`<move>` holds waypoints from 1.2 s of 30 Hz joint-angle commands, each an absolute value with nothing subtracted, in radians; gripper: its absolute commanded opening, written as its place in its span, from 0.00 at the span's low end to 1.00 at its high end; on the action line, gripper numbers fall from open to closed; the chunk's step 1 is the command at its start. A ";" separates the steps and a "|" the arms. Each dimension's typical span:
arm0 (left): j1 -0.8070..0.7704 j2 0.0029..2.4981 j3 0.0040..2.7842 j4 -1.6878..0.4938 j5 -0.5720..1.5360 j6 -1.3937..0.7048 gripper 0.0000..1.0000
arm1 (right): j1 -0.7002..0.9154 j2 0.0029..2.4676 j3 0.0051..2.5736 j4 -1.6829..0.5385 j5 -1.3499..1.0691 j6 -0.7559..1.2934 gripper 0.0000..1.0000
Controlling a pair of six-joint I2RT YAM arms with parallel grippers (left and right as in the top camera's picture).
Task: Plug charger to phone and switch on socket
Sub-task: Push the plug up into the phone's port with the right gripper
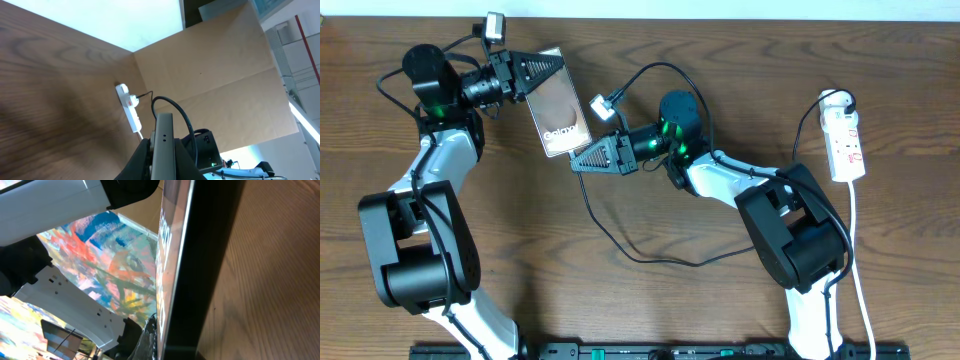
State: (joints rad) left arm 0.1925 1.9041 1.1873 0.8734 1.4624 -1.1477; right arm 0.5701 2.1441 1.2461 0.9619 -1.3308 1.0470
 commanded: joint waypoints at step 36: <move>0.173 1.893 1.195 0.878 1.559 -1.114 0.08 | 0.523 2.134 1.260 0.976 -1.162 1.069 0.26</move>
State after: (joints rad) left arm 0.1841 1.9041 1.1870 0.8715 1.4921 -1.1194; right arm 0.5423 2.1441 1.2465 0.9718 -1.2419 1.0748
